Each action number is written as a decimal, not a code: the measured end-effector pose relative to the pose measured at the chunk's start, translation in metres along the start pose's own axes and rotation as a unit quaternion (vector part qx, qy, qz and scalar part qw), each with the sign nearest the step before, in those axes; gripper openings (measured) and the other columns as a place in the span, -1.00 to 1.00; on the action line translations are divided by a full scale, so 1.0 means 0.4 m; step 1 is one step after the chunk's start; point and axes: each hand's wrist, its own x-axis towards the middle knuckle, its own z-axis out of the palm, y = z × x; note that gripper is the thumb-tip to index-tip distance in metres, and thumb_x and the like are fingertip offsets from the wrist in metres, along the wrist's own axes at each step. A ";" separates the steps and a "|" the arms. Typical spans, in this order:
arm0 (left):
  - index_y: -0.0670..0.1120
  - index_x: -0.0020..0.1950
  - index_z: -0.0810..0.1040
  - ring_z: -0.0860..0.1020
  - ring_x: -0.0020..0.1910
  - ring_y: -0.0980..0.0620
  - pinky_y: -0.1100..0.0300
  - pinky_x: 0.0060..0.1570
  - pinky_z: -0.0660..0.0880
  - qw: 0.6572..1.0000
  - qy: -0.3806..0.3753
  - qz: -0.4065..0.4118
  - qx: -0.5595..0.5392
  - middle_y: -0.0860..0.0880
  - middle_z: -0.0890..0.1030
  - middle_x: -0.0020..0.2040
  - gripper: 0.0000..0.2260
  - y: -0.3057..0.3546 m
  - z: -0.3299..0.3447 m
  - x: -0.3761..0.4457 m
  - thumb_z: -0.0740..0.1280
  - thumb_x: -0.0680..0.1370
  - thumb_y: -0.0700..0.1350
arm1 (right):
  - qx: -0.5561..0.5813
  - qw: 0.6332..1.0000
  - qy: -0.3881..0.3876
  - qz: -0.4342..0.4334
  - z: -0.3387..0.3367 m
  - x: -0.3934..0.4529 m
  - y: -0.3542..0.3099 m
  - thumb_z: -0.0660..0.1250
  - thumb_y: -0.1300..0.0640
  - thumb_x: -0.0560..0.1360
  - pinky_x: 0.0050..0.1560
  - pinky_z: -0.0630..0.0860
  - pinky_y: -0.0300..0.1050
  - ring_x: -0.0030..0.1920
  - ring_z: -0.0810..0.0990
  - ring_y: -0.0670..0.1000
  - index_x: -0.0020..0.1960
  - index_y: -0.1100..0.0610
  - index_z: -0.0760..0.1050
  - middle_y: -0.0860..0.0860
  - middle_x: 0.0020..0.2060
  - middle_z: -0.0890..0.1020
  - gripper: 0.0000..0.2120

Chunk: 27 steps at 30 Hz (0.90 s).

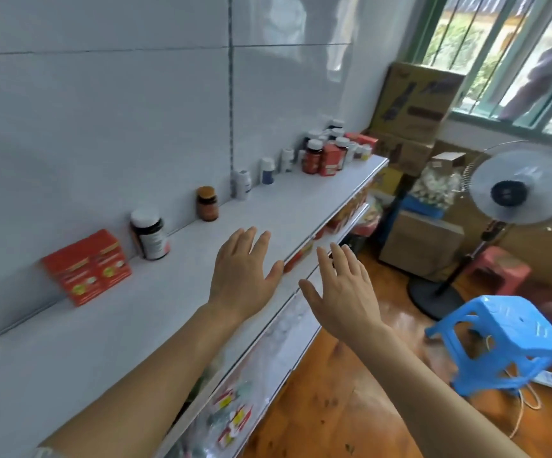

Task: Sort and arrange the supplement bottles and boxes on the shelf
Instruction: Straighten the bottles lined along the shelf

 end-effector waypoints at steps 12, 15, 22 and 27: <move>-0.01 0.56 0.22 0.16 0.54 -0.06 0.01 0.52 0.11 0.999 -0.020 0.030 -0.008 -0.07 0.24 0.56 -0.45 0.234 0.223 0.504 0.11 0.62 0.20 | 0.015 0.999 0.025 0.040 0.018 0.369 0.404 -0.06 -0.30 0.61 0.58 -0.05 0.08 0.60 -0.09 0.12 0.61 0.07 -0.03 0.09 0.60 0.05 -0.30; -0.02 0.54 0.25 0.21 0.52 -0.06 0.00 0.50 0.18 1.000 -0.021 0.005 -0.019 -0.08 0.29 0.53 -0.46 0.282 0.298 0.619 0.13 0.62 0.18 | 0.019 0.999 0.024 0.015 0.030 0.475 0.515 -0.04 -0.28 0.62 0.58 -0.04 0.08 0.60 -0.07 0.12 0.61 0.06 -0.03 0.09 0.59 0.07 -0.32; -0.09 0.52 0.29 0.27 0.46 -0.08 0.03 0.42 0.24 0.997 -0.004 -0.075 -0.036 -0.07 0.36 0.48 -0.49 0.367 0.385 0.827 0.18 0.62 0.10 | 0.009 0.997 0.027 -0.070 0.009 0.720 0.726 0.05 -0.22 0.63 0.54 -0.09 0.02 0.58 0.02 0.14 0.59 0.06 0.08 0.06 0.57 0.18 -0.37; -0.08 0.53 0.27 0.26 0.47 -0.08 0.03 0.42 0.24 0.992 0.004 -0.124 -0.039 -0.07 0.35 0.49 -0.49 0.354 0.421 0.938 0.20 0.62 0.08 | 0.026 0.993 -0.013 -0.118 0.046 0.907 0.767 0.04 -0.20 0.64 0.57 0.01 0.12 0.59 -0.02 0.17 0.60 0.08 0.05 0.11 0.58 0.13 -0.38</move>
